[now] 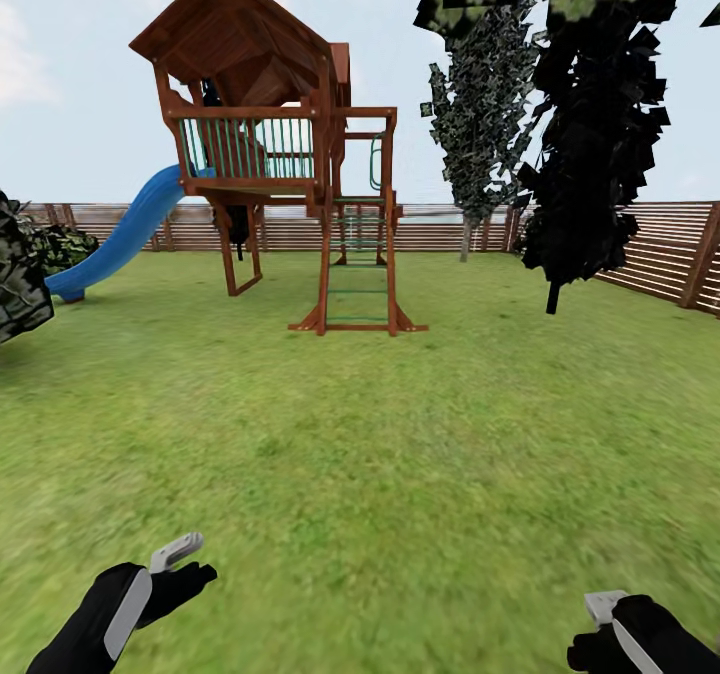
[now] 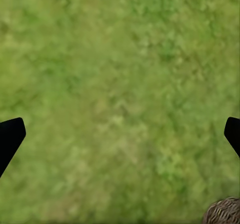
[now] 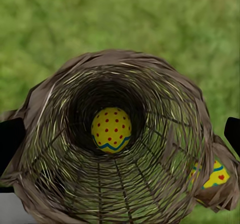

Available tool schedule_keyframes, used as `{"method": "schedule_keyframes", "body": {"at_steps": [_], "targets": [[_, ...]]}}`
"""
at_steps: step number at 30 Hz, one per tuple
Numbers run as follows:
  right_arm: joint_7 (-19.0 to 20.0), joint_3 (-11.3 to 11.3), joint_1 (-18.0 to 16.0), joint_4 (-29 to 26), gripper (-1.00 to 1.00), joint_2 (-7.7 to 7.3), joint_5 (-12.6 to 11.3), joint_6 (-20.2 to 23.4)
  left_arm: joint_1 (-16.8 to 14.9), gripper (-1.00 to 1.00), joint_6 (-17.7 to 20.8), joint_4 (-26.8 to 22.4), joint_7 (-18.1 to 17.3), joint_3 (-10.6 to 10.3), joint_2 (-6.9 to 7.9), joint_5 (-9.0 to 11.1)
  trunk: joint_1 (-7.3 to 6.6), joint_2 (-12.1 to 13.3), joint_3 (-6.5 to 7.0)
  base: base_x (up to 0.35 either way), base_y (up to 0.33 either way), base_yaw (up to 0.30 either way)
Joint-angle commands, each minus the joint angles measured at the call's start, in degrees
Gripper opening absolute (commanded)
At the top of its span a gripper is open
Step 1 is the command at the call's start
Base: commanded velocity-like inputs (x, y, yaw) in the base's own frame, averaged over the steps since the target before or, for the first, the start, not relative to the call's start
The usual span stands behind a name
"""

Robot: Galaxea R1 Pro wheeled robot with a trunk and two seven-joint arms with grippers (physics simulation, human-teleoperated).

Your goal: Take the three Easter eggs out of the wicker basket on the lawn in the garden, then place them on the lawn next to a single tree (choose any tree) so that all three eggs are next to the same tree and none are left in the basket.

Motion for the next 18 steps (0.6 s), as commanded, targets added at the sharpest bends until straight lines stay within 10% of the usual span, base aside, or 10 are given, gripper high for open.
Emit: {"method": "schedule_keyframes", "body": {"at_steps": [1, 18], "targets": [[0.30, 0.18, -0.05, -0.06, 1.00, -0.06, 0.33, 0.21, -0.03, 1.00, 0.34, -0.06, 0.11, 0.11, -0.02, 0.33, 0.23, -0.46, -0.25, 0.000, 0.000, 0.000], [0.30, 0.17, -0.05, -0.05, 1.00, -0.13, 0.37, 0.29, -0.03, 1.00, 0.36, -0.06, 0.23, 0.11, -0.02, 0.26, 3.96, -7.27, -3.30, 0.000, 0.000, 0.000]]}}
